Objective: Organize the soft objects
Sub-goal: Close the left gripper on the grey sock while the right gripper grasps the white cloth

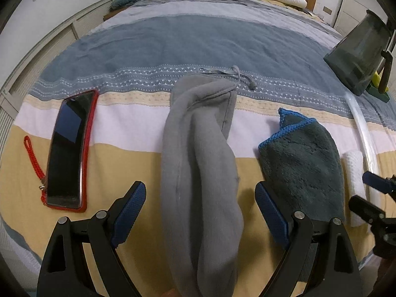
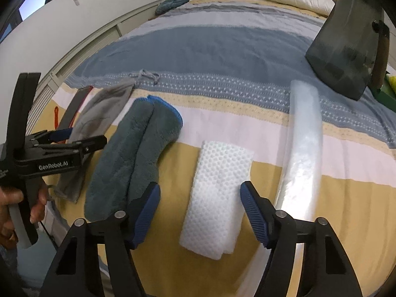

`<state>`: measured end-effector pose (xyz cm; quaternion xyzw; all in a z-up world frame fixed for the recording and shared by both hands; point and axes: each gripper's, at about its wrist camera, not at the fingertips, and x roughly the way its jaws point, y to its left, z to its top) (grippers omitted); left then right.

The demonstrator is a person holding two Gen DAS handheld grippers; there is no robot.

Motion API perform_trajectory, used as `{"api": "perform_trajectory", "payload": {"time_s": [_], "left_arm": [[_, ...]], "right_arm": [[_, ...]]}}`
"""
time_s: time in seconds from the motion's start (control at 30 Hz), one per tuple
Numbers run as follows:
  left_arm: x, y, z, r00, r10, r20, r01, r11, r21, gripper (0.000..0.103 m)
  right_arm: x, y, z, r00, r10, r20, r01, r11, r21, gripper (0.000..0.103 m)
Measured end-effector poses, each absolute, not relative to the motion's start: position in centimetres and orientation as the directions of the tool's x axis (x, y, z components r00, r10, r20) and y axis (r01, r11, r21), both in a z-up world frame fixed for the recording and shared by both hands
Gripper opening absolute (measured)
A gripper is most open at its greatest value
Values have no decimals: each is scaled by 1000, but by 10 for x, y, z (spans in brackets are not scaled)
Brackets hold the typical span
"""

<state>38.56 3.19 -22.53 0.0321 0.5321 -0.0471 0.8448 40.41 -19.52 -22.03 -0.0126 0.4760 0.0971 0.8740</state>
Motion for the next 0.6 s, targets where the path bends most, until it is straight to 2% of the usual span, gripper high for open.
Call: {"api": "perform_trajectory", "payload": {"time_s": [0.43, 0.53, 0.6], "left_arm": [[400, 30, -241, 388, -27, -921, 133, 991, 27, 86], [402, 28, -242, 385, -19, -923, 138, 990, 37, 86], [402, 29, -243, 383, -17, -924, 139, 990, 40, 86]], "right_arm": [[425, -194, -241, 498, 128, -858, -146, 987, 63, 59], [423, -196, -241, 499, 121, -858, -143, 988, 56, 53], [424, -196, -242, 501, 114, -858, -141, 989, 49, 42]]}}
